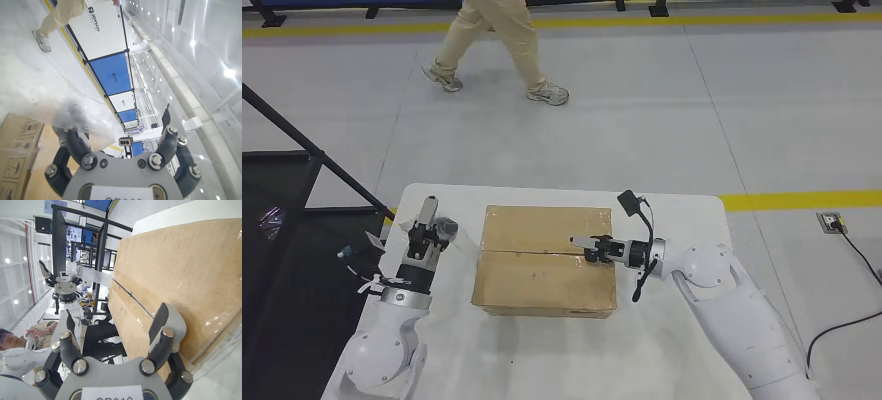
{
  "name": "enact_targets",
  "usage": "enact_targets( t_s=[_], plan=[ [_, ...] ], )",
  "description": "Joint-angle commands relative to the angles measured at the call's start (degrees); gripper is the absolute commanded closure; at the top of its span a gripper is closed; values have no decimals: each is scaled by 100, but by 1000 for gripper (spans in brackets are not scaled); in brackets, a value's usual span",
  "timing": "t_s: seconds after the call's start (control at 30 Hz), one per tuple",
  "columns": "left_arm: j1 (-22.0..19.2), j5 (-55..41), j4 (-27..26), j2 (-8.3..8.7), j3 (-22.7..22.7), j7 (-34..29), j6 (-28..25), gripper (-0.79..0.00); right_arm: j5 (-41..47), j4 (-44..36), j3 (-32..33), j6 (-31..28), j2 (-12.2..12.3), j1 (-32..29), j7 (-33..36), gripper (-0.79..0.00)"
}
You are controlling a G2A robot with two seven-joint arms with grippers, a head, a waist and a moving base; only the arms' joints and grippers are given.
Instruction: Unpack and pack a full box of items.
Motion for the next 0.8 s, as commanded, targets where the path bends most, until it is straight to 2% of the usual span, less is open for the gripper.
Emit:
enact_targets(
  t_s=[0.0,0.2,0.5,0.77],
  plan=[
    [-43,23,-3,-11,59,-20,24,-785,0,-71,9,-17,1,-57,-98,-785],
    [-207,147,16,-56,334,-117,107,-785,-31,-605,313,-199,91,-415,-352,-785],
    [-421,281,81,-120,621,-185,176,-785,-204,-1668,915,-162,280,-1170,-419,-785],
    [-578,327,213,-173,812,-284,251,-785,-178,-2004,1207,-154,375,-1539,-406,-785]
  ],
)
